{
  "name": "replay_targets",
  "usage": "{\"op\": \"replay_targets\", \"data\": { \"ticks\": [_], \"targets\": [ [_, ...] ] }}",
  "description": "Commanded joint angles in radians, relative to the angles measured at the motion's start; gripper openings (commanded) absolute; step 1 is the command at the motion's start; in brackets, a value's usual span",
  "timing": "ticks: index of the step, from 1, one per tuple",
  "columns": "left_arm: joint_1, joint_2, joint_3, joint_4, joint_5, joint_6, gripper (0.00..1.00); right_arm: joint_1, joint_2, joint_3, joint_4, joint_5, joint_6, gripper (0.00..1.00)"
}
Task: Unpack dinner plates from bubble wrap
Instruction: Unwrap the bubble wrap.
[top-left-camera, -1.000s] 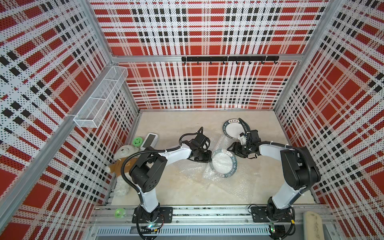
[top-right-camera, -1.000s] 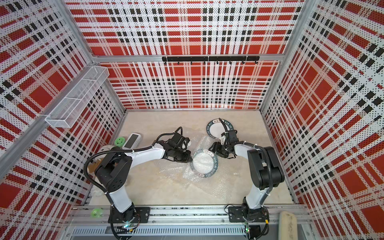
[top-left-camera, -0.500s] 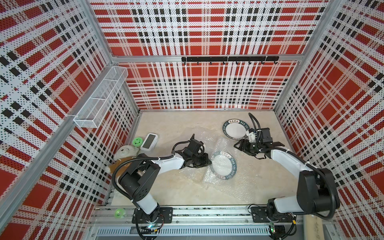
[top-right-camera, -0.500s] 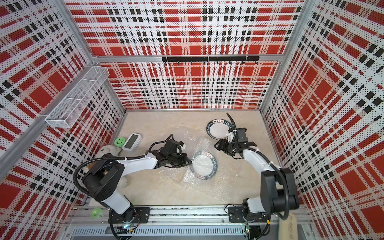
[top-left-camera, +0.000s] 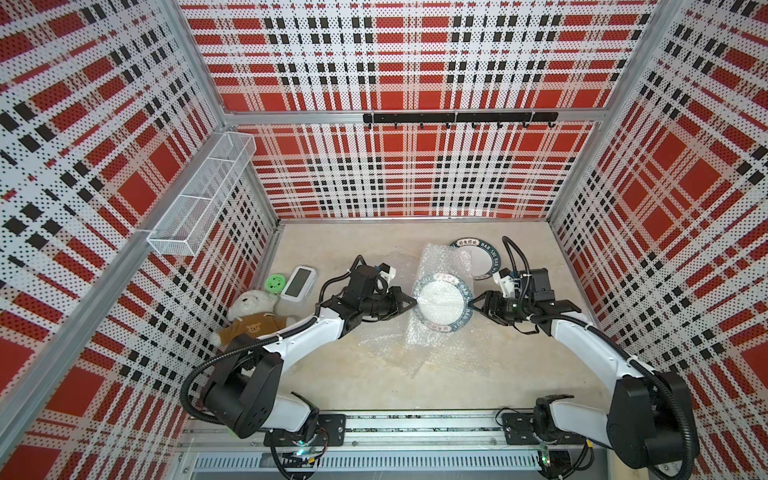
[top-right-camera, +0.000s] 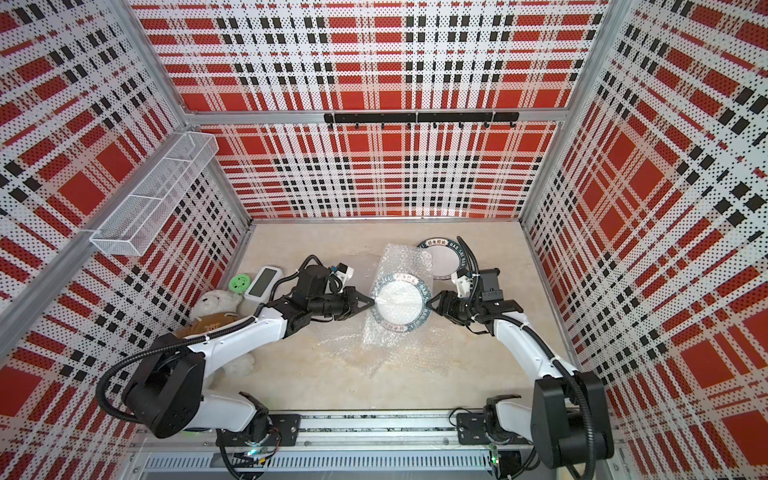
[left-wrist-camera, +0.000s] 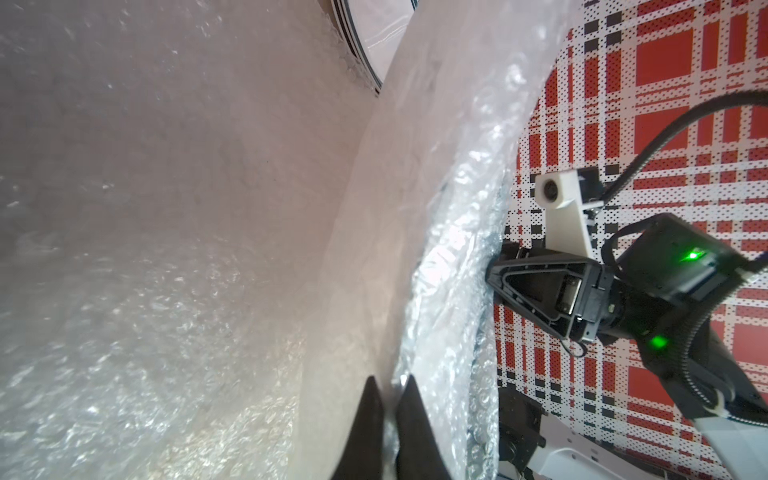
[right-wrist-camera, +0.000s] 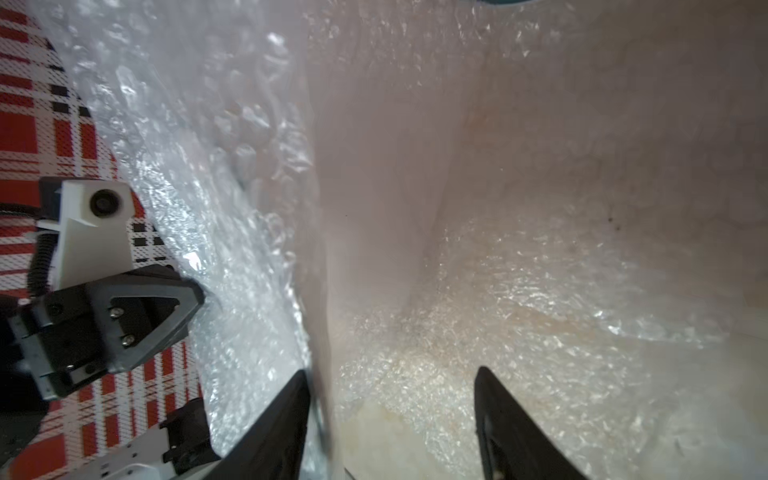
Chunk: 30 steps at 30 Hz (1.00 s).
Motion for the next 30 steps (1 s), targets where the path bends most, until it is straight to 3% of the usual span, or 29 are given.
{"op": "replay_targets", "data": {
  "ticks": [1,6,11,17,23,26,30],
  "targets": [
    [0.003,-0.026,-0.001,0.088,0.055,-0.039,0.0,0.031,-0.037,-0.001,0.105,-0.057,0.044,0.56],
    [0.004,-0.026,-0.011,0.115,0.063,-0.052,0.0,0.079,-0.021,-0.007,0.157,-0.061,0.078,0.47],
    [0.003,-0.033,-0.017,0.119,0.059,-0.047,0.0,0.094,-0.011,-0.01,0.193,-0.051,0.108,0.28],
    [0.011,-0.017,-0.038,0.122,0.045,-0.018,0.0,0.131,-0.034,0.013,0.18,-0.003,0.137,0.18],
    [0.016,-0.005,-0.043,0.129,0.046,-0.001,0.02,0.139,-0.032,-0.012,0.231,-0.018,0.179,0.01],
    [0.03,-0.005,-0.047,0.134,0.065,0.003,0.22,0.137,-0.043,-0.005,0.224,0.008,0.181,0.0],
    [0.057,-0.07,-0.091,0.135,0.066,0.024,0.63,0.135,-0.025,0.066,0.174,0.054,0.177,0.0]
  ]
}}
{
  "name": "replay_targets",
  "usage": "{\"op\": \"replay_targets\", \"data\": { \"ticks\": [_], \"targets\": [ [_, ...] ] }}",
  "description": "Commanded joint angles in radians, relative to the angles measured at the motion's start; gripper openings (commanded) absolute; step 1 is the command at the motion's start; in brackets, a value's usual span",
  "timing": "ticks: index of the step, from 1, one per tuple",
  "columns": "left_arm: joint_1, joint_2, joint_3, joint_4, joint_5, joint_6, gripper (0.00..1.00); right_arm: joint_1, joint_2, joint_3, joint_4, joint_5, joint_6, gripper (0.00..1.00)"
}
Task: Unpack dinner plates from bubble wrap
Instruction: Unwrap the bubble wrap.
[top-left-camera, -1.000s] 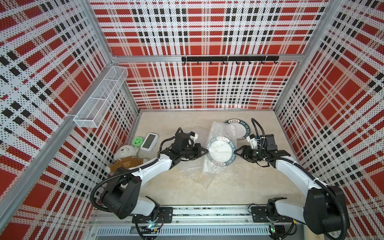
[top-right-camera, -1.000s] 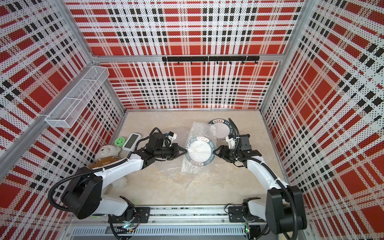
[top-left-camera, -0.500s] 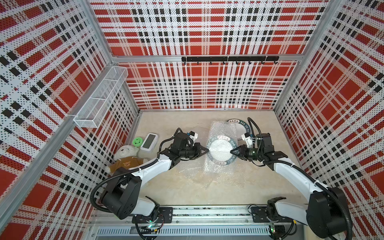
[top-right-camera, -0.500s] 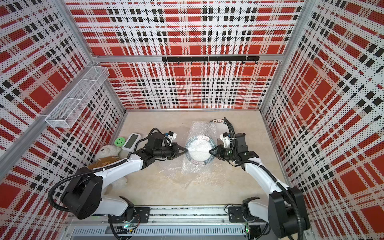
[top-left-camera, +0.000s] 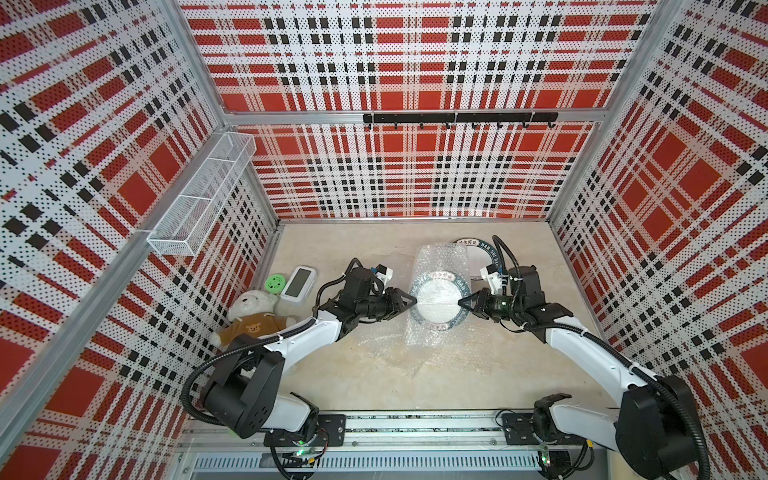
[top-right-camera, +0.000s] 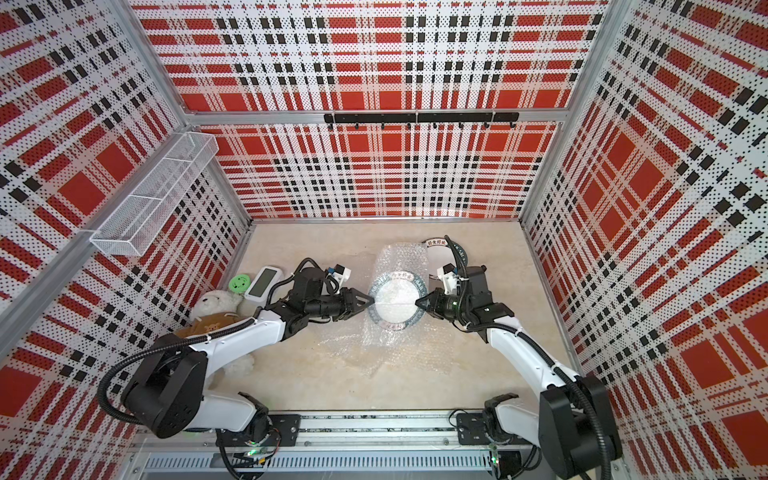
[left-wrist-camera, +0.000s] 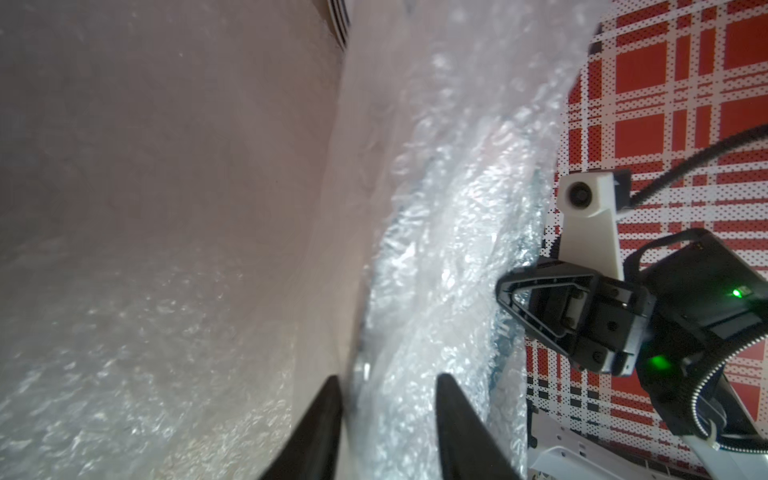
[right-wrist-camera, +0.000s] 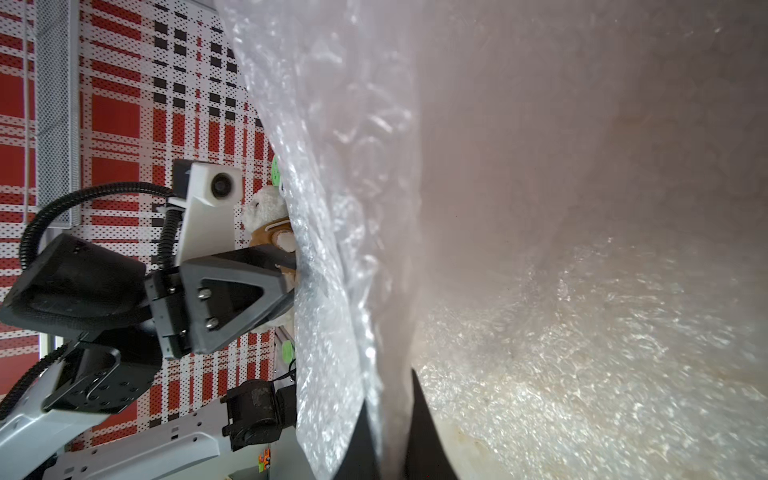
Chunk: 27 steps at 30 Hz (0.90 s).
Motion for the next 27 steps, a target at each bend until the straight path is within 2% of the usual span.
{"op": "replay_targets", "data": {
  "ticks": [1,3,5,6,8,10,13,15,17,23,27],
  "targets": [
    [0.028,-0.089,-0.051,0.044,0.014,0.026,0.72,-0.002,0.009,0.09,0.011,0.046,0.003,0.0],
    [0.039,-0.15,-0.09,0.006,-0.005,0.064,0.83,-0.011,0.034,0.14,-0.001,0.054,0.013,0.0],
    [0.04,-0.205,-0.126,-0.032,-0.025,0.101,0.91,-0.017,0.058,0.188,-0.007,0.062,0.022,0.0],
    [0.035,-0.235,-0.152,-0.042,-0.042,0.115,0.98,-0.017,0.068,0.211,-0.014,0.071,0.022,0.0],
    [0.009,-0.298,-0.204,-0.044,-0.099,0.144,0.99,-0.019,0.087,0.257,-0.024,0.085,0.032,0.0],
    [-0.06,-0.382,-0.263,-0.041,-0.215,0.221,0.99,-0.024,0.111,0.307,-0.04,0.09,0.045,0.0],
    [-0.256,-0.515,-0.333,-0.021,-0.511,0.37,0.99,-0.026,0.126,0.362,-0.054,0.089,0.067,0.0],
    [-0.362,-0.55,-0.367,0.013,-0.674,0.433,0.99,-0.026,0.125,0.385,-0.053,0.078,0.085,0.0],
    [-0.388,-0.53,-0.39,0.061,-0.792,0.439,0.99,-0.026,0.11,0.399,-0.051,0.062,0.1,0.0],
    [-0.376,-0.352,-0.357,0.208,-0.997,0.36,0.99,-0.029,0.015,0.428,-0.144,0.046,0.096,0.0],
    [-0.356,-0.239,-0.305,0.274,-1.094,0.348,0.99,-0.034,-0.068,0.435,-0.236,0.054,0.07,0.0]
  ]
}}
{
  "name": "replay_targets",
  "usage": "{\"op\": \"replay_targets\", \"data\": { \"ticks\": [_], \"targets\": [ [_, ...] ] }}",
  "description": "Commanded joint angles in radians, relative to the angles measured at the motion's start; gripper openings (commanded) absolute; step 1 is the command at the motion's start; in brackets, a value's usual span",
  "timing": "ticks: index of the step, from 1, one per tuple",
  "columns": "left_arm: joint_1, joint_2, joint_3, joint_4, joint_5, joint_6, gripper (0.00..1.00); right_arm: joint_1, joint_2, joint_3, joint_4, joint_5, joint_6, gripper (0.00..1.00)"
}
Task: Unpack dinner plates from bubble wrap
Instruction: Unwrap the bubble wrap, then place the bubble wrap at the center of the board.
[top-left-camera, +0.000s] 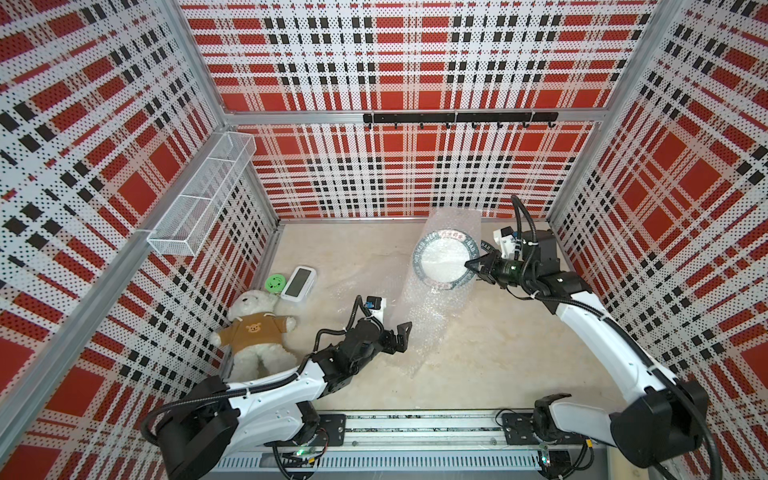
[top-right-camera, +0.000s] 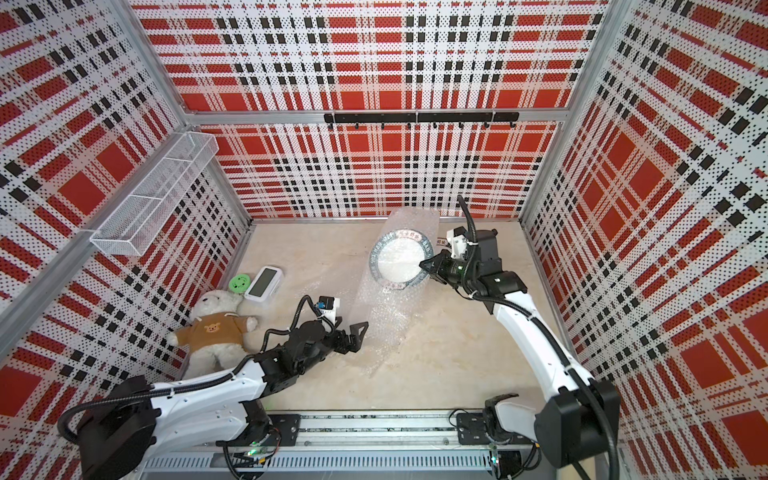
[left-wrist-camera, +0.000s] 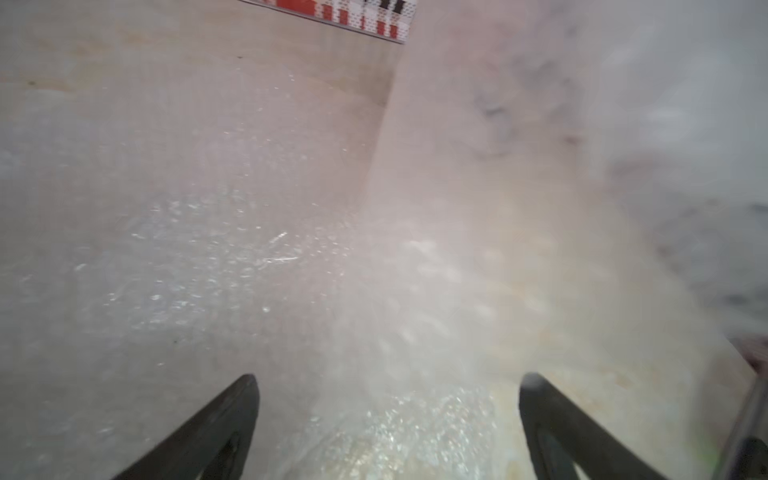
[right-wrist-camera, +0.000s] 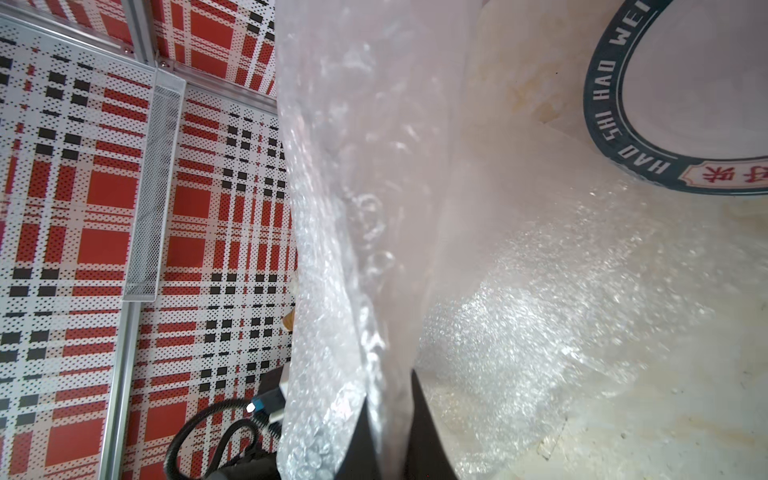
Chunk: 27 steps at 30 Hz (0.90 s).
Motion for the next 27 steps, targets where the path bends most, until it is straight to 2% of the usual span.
{"op": "replay_targets", "data": {
  "ticks": [1,5,8,12,16,20,22,27],
  "targets": [
    [0.03,0.07,0.061,0.137,-0.176,-0.018,0.99,-0.006,-0.09,0.042,-0.041,-0.014,-0.019,0.0],
    [0.119,0.137,0.093,0.235,-0.147,-0.016,0.99,-0.008,-0.134,0.041,-0.088,-0.026,-0.024,0.0],
    [0.202,0.132,0.127,0.241,-0.094,-0.037,0.99,-0.008,-0.153,0.053,-0.13,-0.026,-0.043,0.0],
    [0.292,0.032,0.141,0.207,-0.04,-0.046,0.96,-0.007,-0.157,0.032,-0.132,-0.048,-0.058,0.0],
    [0.339,-0.126,0.183,0.028,-0.034,-0.023,0.88,0.01,-0.124,-0.01,-0.103,-0.06,-0.081,0.0],
    [0.362,-0.297,0.2,-0.1,0.009,0.043,0.68,0.07,-0.048,-0.015,-0.09,-0.014,-0.126,0.0],
    [0.371,-0.356,0.234,-0.187,0.046,0.074,0.58,0.08,-0.017,-0.048,-0.009,-0.022,-0.116,0.0],
    [0.377,-0.364,0.325,-0.334,0.282,0.06,0.24,0.091,0.095,-0.132,0.184,-0.028,-0.086,0.0]
  ]
}}
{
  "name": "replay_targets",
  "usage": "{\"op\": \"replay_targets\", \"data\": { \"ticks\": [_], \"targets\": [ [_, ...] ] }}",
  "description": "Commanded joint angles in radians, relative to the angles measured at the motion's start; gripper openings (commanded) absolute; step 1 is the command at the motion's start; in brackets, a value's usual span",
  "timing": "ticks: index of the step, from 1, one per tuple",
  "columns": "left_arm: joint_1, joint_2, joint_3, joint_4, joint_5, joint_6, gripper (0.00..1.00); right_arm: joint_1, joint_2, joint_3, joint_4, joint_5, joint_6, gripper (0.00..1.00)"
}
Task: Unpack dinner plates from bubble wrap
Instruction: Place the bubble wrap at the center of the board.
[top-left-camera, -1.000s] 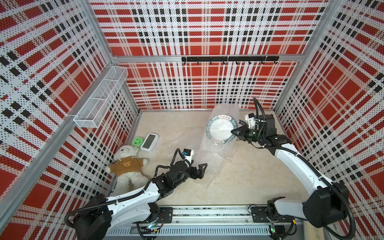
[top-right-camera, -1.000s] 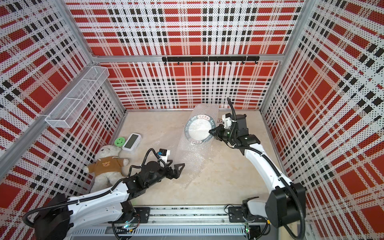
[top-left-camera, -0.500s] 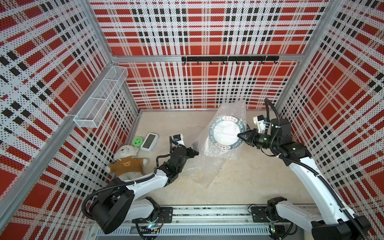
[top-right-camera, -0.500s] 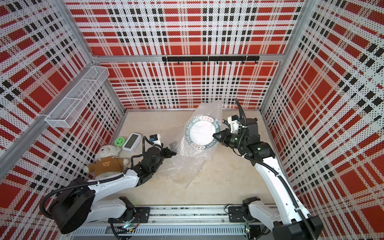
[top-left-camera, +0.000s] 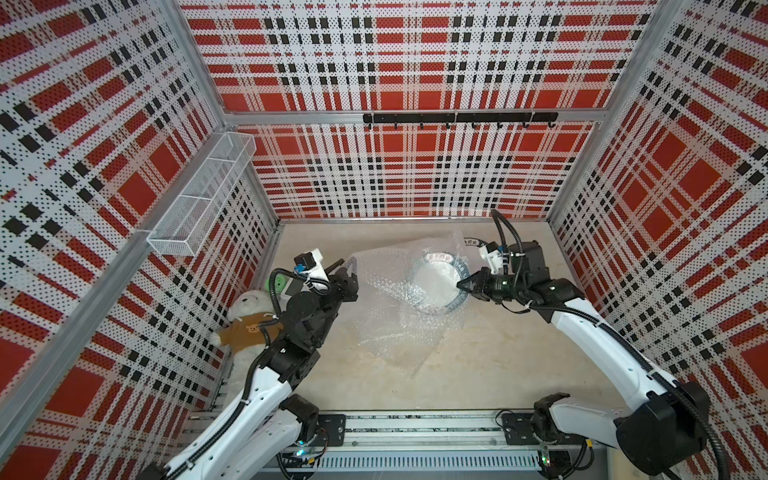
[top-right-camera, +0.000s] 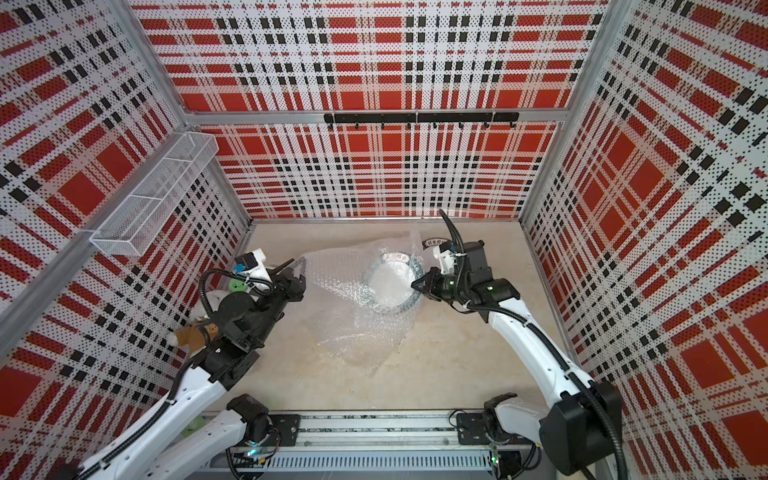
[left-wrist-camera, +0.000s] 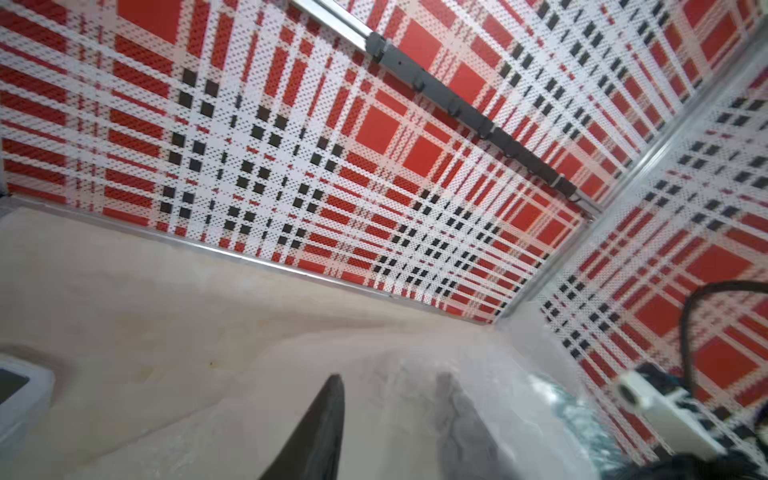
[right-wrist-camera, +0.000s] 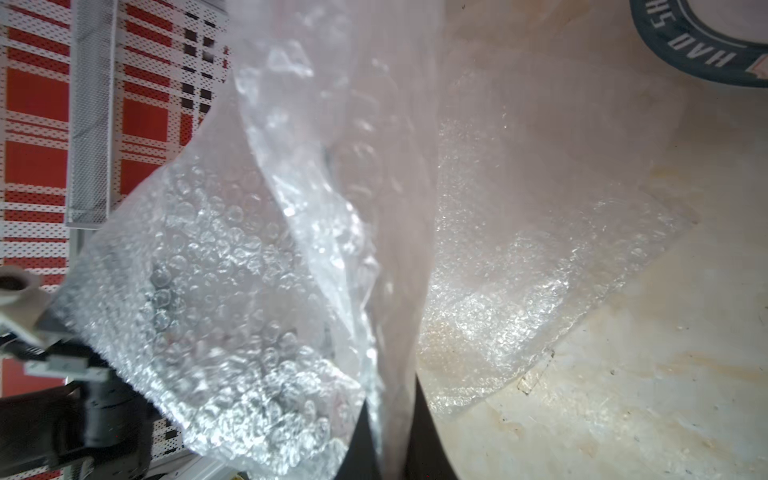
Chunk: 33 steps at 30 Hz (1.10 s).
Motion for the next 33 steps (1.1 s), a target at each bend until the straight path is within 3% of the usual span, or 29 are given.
{"op": "replay_targets", "data": {
  "ticks": [1,5,8,11,17,23,28,33],
  "targets": [
    [0.004,0.017,0.039,-0.147,0.198,-0.002,0.17,0.014,0.07,-0.054,0.256,-0.011,0.021,0.0],
    [-0.045,0.046,0.06,-0.142,0.23,0.012,0.0,0.047,0.188,-0.12,0.458,-0.017,0.064,0.0],
    [-0.118,0.082,0.081,-0.148,0.209,0.068,0.0,0.072,0.285,-0.167,0.596,-0.006,0.105,0.0],
    [-0.153,0.124,0.082,-0.138,0.226,0.035,0.0,0.078,0.333,-0.239,0.732,0.001,0.153,0.0],
    [-0.262,0.202,0.073,-0.133,0.17,0.057,0.0,0.095,0.392,-0.264,0.742,0.021,0.142,0.03],
    [-0.271,0.229,0.054,-0.135,0.163,0.045,0.0,0.096,0.386,-0.274,0.712,0.038,0.138,0.35],
    [-0.269,0.199,0.026,-0.141,0.14,0.049,0.0,0.093,0.307,-0.219,0.452,0.17,0.055,0.64],
    [-0.264,0.187,0.009,-0.167,0.155,0.06,0.0,0.077,0.188,-0.17,0.233,0.312,-0.022,0.81]
  ]
}}
